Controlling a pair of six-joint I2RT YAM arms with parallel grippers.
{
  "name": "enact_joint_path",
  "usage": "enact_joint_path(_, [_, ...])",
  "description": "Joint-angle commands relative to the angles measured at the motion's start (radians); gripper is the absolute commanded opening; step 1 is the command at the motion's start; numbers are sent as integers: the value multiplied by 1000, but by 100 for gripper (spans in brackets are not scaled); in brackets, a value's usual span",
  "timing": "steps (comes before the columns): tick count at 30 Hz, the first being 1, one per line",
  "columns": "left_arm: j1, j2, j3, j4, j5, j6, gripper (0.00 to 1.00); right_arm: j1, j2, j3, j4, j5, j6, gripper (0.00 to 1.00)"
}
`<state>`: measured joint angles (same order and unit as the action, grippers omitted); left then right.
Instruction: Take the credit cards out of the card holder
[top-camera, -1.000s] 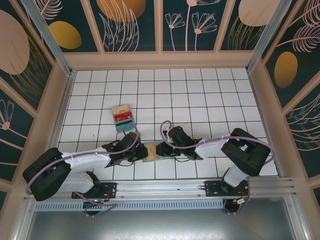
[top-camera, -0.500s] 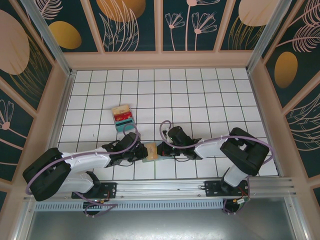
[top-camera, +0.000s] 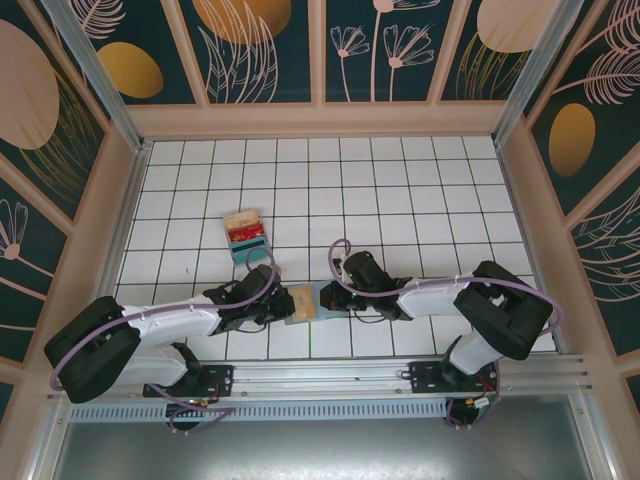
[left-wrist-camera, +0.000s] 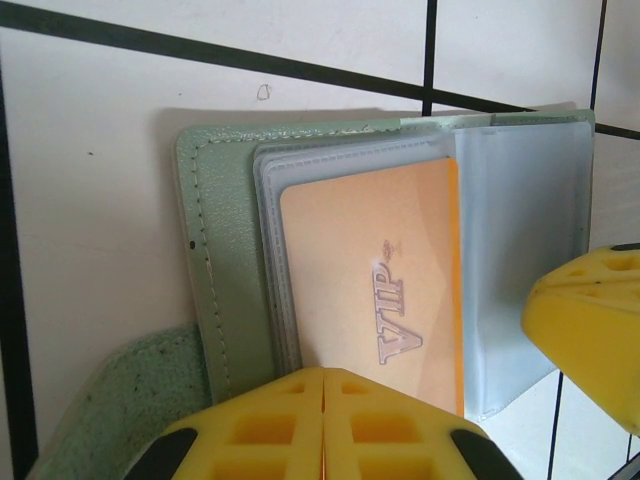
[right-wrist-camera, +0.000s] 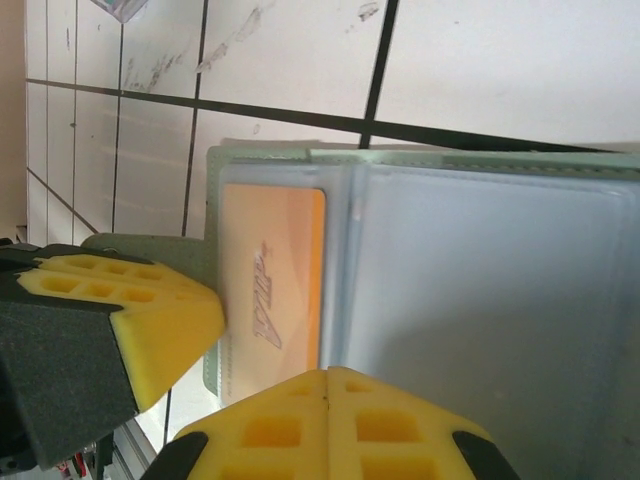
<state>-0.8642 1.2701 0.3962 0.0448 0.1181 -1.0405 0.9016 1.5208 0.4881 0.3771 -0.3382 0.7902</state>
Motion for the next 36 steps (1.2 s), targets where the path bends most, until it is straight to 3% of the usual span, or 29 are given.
enact_joint_path(1, [-4, -16, -13, -37, -18, 4, 9, -1, -33, 2, -15, -2, -28, 0])
enact_joint_path(11, [-3, -113, 18, -100, -55, 1, 16, 34, 0, 85, -67, 24, -57, 13])
enact_joint_path(18, [-4, -60, 6, -58, -31, 2, 7, 37, 62, 107, -64, 21, -54, 17])
enact_joint_path(36, [-3, 5, -8, -20, -4, 2, 0, 37, 114, 101, -51, 14, -44, 19])
